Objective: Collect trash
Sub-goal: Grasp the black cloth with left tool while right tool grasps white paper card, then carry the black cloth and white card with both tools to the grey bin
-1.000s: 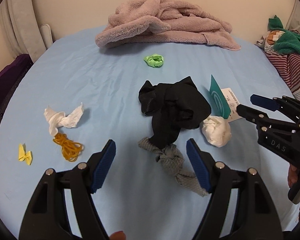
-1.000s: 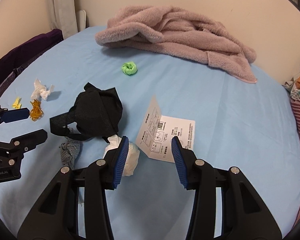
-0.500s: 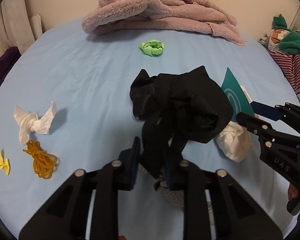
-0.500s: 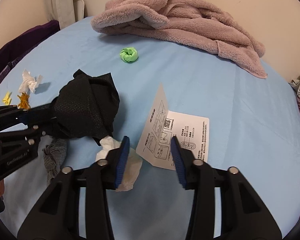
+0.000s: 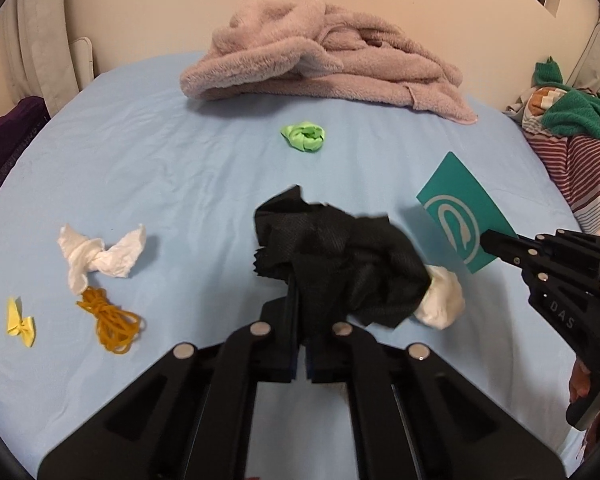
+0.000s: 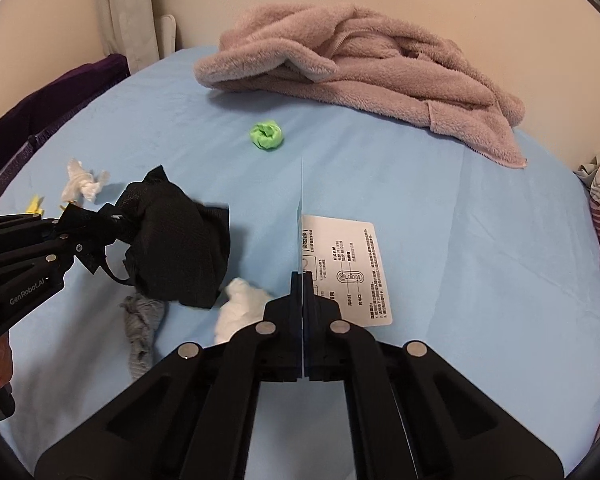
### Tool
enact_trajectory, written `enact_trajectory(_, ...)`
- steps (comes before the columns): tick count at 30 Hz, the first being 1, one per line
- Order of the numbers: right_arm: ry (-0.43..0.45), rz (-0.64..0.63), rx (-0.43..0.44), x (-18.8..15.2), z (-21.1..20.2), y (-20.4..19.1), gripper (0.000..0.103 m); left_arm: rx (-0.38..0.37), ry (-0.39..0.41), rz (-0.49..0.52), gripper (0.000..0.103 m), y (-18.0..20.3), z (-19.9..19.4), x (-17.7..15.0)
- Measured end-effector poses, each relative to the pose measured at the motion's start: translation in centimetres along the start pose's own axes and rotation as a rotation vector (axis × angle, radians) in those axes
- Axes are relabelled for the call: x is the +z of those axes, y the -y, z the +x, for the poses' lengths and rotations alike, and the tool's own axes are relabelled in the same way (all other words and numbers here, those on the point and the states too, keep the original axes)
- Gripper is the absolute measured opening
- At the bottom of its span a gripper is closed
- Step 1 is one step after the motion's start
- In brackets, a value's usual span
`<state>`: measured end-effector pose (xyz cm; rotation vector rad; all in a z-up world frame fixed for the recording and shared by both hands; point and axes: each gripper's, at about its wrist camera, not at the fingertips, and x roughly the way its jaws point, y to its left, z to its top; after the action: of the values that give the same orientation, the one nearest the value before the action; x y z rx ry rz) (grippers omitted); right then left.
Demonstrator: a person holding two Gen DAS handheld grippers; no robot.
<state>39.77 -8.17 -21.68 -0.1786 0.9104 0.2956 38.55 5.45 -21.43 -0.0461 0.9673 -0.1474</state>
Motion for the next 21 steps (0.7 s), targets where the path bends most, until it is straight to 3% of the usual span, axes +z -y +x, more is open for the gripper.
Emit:
enact_trajectory(11,0.051,-0.07,0.058,0.1,-6.9,-4.8,0.0,0.045,0.058,-0.015,0.003,-2.4,-9.0,-1.3)
enact_trajectory(21,0.091,-0.162,0.168,-0.3,-14.5,-11.7,0.0,0.131,0.114,-0.059,0.003,-6.4,-19.9,-5.4)
